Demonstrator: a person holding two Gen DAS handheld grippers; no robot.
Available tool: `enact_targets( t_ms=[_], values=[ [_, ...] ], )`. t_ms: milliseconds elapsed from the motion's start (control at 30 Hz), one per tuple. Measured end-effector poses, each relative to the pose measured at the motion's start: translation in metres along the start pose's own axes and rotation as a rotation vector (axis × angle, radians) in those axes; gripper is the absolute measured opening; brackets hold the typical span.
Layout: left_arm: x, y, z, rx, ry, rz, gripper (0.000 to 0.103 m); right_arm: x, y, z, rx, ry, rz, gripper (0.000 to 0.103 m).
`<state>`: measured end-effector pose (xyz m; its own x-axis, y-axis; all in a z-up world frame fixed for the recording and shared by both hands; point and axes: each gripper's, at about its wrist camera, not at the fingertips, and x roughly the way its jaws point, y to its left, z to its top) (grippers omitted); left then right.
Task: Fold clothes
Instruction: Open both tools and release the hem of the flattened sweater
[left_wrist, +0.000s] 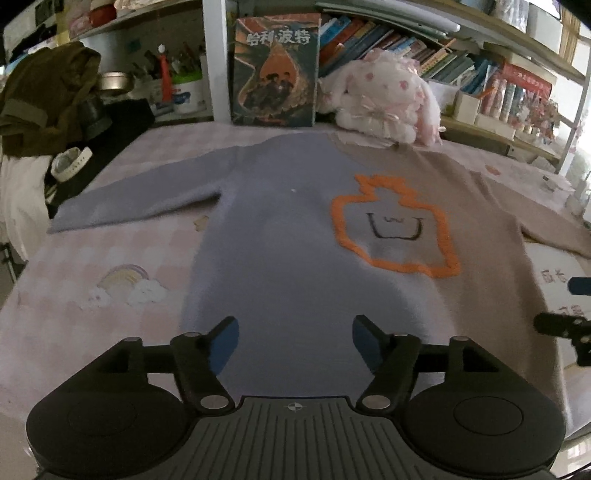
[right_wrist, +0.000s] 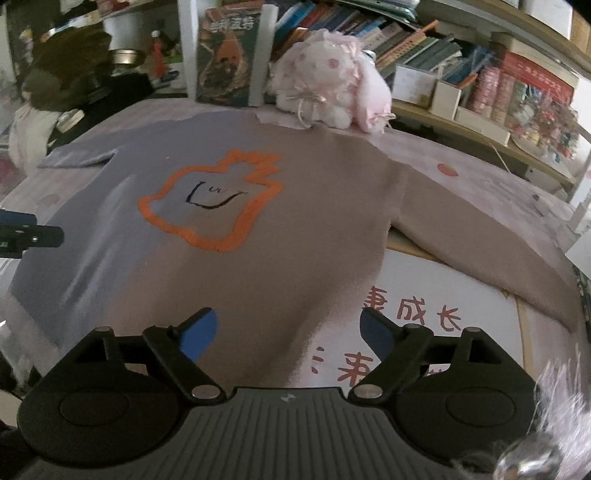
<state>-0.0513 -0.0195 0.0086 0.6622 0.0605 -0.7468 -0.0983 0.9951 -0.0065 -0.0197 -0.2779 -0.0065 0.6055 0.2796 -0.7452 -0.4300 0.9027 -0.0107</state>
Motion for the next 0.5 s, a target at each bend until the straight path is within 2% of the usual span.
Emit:
enact_targets(
  t_ms=[233,500],
  values=[
    [-0.008,-0.032,-0.010,0.020,-0.003,0.016,0.077,-0.004,-0.012,-0.013,-0.037,0.002,0.035,0.088],
    [-0.010,-0.037,-0.014,0.041,0.000,0.007,0.078,-0.010,-0.016,-0.017,-0.015,-0.001,0.031,0.088]
  ],
)
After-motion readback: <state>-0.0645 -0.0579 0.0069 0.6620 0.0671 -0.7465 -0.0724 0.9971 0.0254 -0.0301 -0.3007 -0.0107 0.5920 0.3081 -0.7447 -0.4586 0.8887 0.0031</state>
